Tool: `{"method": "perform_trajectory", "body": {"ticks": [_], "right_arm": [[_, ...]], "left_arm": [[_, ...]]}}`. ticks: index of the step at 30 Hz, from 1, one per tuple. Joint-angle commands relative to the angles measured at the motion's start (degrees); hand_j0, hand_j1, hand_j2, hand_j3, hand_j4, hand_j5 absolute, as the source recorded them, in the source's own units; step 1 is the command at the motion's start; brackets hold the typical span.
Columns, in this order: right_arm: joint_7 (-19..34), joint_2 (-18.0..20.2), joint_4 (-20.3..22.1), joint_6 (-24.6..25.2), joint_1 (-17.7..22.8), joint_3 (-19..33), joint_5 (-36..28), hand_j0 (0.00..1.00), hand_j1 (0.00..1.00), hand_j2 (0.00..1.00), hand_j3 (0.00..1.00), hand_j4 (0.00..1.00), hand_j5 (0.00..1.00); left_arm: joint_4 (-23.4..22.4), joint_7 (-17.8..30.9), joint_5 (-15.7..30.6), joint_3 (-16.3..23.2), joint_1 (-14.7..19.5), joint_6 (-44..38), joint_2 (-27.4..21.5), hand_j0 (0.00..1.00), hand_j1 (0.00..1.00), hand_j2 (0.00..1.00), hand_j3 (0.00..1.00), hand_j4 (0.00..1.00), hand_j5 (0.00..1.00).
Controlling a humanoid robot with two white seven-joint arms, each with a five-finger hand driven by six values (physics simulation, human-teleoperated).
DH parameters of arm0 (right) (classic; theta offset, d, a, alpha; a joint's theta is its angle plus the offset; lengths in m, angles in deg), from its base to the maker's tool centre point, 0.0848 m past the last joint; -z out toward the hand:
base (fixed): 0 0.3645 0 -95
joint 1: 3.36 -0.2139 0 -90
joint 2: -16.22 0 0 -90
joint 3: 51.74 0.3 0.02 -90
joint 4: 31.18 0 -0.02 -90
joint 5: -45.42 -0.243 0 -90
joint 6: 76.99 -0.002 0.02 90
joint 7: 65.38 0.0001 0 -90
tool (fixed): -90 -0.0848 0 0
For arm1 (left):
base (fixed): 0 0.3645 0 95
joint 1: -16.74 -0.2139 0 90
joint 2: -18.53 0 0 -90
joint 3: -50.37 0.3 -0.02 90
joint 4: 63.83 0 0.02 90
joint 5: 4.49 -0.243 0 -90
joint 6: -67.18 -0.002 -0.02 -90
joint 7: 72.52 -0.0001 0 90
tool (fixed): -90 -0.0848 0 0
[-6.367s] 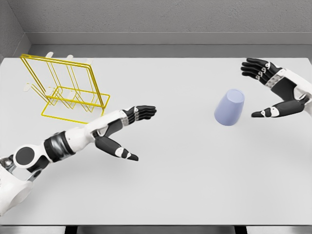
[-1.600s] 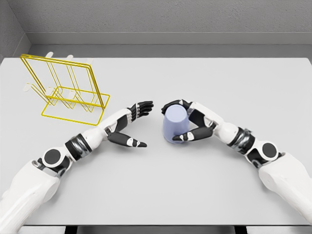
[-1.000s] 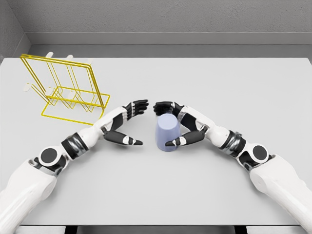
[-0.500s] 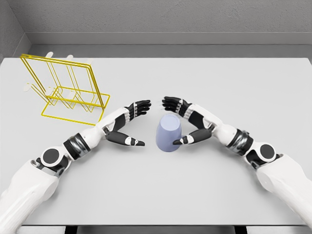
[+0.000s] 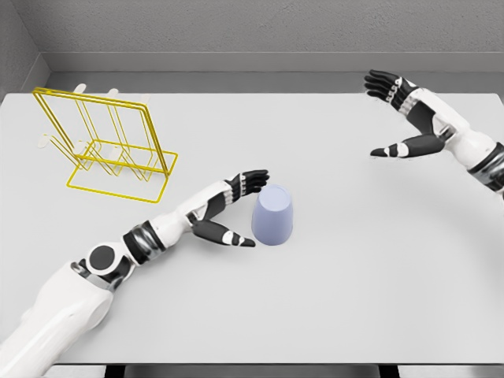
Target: Place the cup on the cup holder with both arms
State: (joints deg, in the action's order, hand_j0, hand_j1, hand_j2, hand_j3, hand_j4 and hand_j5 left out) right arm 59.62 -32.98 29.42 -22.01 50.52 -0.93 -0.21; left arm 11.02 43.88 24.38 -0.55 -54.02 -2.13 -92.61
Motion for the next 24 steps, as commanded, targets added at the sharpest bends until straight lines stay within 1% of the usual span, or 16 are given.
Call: {"method": "perform_trajectory", "body": {"ticks": [1, 2, 3, 4, 5, 6, 9, 10, 12, 13, 16, 17, 24], "right_arm": [[0.0, 1.2, 0.57, 0.02, -0.26, -0.8, 3.86, 1.0, 1.0, 1.0, 1.0, 1.0, 1.0], [0.0, 1.29, 0.31, 0.02, -1.93, -0.63, 16.77, 1.0, 1.0, 1.0, 1.0, 1.0, 1.0], [-3.5, 2.52, 0.4, 0.02, -3.08, -0.45, 33.65, 1.0, 1.0, 1.0, 1.0, 1.0, 1.0], [-14.93, 4.01, 0.66, 0.02, -3.17, -0.19, 43.23, 1.0, 1.0, 1.0, 1.0, 1.0, 1.0], [-24.26, 4.1, 0.66, 0.02, -4.57, -0.19, 51.68, 1.0, 1.0, 1.0, 1.0, 1.0, 1.0], [-27.96, 4.19, 0.66, 0.02, -4.84, -0.19, 55.64, 1.0, 1.0, 1.0, 1.0, 1.0, 1.0], [-28.06, 5.33, 0.4, 0.02, -4.92, -0.19, 55.56, 1.0, 1.0, 1.0, 1.0, 1.0, 1.0], [-27.88, 6.48, 0.48, 0.02, -4.75, -0.19, 55.56, 1.0, 1.0, 1.0, 1.0, 1.0, 1.0], [-27.79, 7.18, 0.31, 0.02, -4.49, -0.71, 55.65, 1.0, 1.0, 1.0, 1.0, 1.0, 1.0], [-27.79, 8.15, -0.22, 0.02, -4.22, -0.8, 55.65, 1.0, 1.0, 1.0, 1.0, 1.0, 1.0], [-28.23, 8.59, -0.48, 0.02, -4.48, -0.71, 55.64, 1.0, 1.0, 1.0, 1.0, 1.0, 1.0], [-28.23, 8.59, 0.22, 0.02, -4.57, -0.63, 55.65, 1.0, 1.0, 1.0, 1.0, 1.0, 1.0], [-27.79, 8.59, -0.22, 0.02, -5.01, -0.8, 55.65, 1.0, 1.0, 1.0, 1.0, 1.0, 1.0]], "left_arm": [[-0.15, -0.12, 0.31, 0.2, 0.0, 0.05, 0.41, 1.0, 1.0, 1.0, 1.0, 1.0, 1.0], [-0.23, -0.21, 0.31, 0.2, 0.0, 0.05, 0.41, 1.0, 1.0, 1.0, 1.0, 1.0, 1.0], [-0.23, -0.21, 0.31, 0.2, 0.0, 0.05, 0.49, 1.0, 1.0, 1.0, 1.0, 1.0, 1.0], [-0.32, -0.21, 0.31, 0.12, 0.09, -0.04, 0.58, 1.0, 1.0, 1.0, 1.0, 1.0, 1.0], [-0.5, -0.21, 0.58, 0.03, 0.44, -0.04, 0.58, 1.0, 1.0, 1.0, 1.0, 1.0, 1.0], [-1.02, -0.21, 0.58, 0.03, 0.79, -0.04, 0.58, 1.0, 1.0, 1.0, 1.0, 1.0, 1.0], [-1.99, -0.21, 0.58, -0.06, 1.23, -0.04, 1.11, 1.0, 1.0, 1.0, 1.0, 1.0, 1.0], [-2.17, -0.21, 0.23, 0.03, 1.23, -0.04, 1.37, 1.0, 1.0, 1.0, 1.0, 1.0, 1.0], [-2.34, -0.21, -0.04, 0.2, 1.23, -0.04, 2.16, 1.0, 1.0, 1.0, 1.0, 1.0, 1.0], [-2.34, -0.21, -0.04, 0.47, 1.23, -0.04, 2.25, 1.0, 1.0, 1.0, 1.0, 1.0, 1.0], [-2.52, -0.21, -0.13, 0.55, 1.23, 0.05, 2.52, 1.0, 1.0, 1.0, 1.0, 1.0, 1.0], [-2.52, -0.21, -0.13, 0.55, 1.32, 0.05, 2.52, 1.0, 1.0, 1.0, 1.0, 1.0, 1.0], [-3.22, -0.21, -0.13, 1.26, 1.41, -0.04, 3.74, 1.0, 1.0, 1.0, 1.0, 1.0, 1.0]]}}
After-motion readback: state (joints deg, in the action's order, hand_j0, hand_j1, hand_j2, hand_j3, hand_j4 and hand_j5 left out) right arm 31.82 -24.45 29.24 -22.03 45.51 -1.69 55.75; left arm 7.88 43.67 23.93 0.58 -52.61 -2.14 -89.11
